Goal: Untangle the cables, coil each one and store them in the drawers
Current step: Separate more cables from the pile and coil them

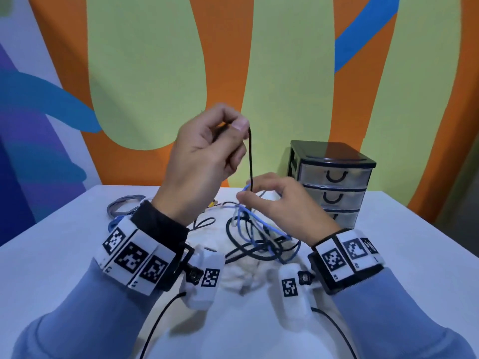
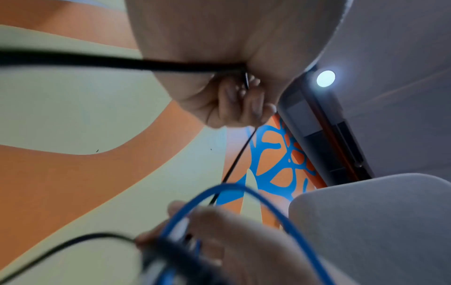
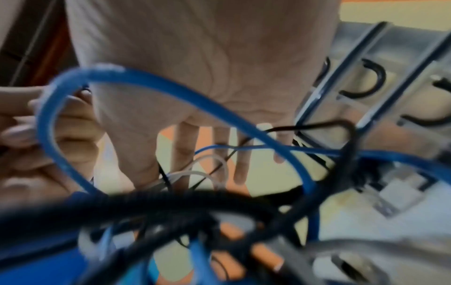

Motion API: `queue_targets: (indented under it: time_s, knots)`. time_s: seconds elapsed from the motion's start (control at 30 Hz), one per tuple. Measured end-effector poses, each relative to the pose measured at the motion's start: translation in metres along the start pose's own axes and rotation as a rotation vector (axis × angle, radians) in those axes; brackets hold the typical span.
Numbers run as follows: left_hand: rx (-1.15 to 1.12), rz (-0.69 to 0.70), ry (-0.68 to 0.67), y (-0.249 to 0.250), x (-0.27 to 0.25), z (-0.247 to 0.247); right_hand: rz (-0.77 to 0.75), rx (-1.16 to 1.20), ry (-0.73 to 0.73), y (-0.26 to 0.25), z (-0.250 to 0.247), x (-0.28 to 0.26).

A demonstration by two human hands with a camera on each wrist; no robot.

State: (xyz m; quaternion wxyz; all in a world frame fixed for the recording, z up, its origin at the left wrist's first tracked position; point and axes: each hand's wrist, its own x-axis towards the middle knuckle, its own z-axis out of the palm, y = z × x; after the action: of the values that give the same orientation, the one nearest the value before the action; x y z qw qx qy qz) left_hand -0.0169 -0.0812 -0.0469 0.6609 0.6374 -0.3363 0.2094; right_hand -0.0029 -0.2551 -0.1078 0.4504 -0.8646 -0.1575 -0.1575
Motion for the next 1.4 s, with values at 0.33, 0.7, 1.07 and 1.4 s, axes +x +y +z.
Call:
queue_targets:
  time_s: [0.33,0.7,1.07,1.4]
  knots:
    - [-0.131,0.089,0.485,0.019,0.025,-0.061,0.140,-0.441,-0.032,0.025,-0.015,-0.004]
    - [1.031,-0.462,-0.205,-0.009,0.009,-0.065,0.154,-0.115,0.077,0.032,-0.024,0.002]
    - [0.961,-0.234,-0.660,-0.073,0.000,-0.016,-0.025,0.234,0.299,0.017,-0.028,0.005]
    - [0.480,-0.495,-0.585,-0.044,0.001,-0.015,-0.240,0.153,0.271,0.008,-0.038,-0.002]
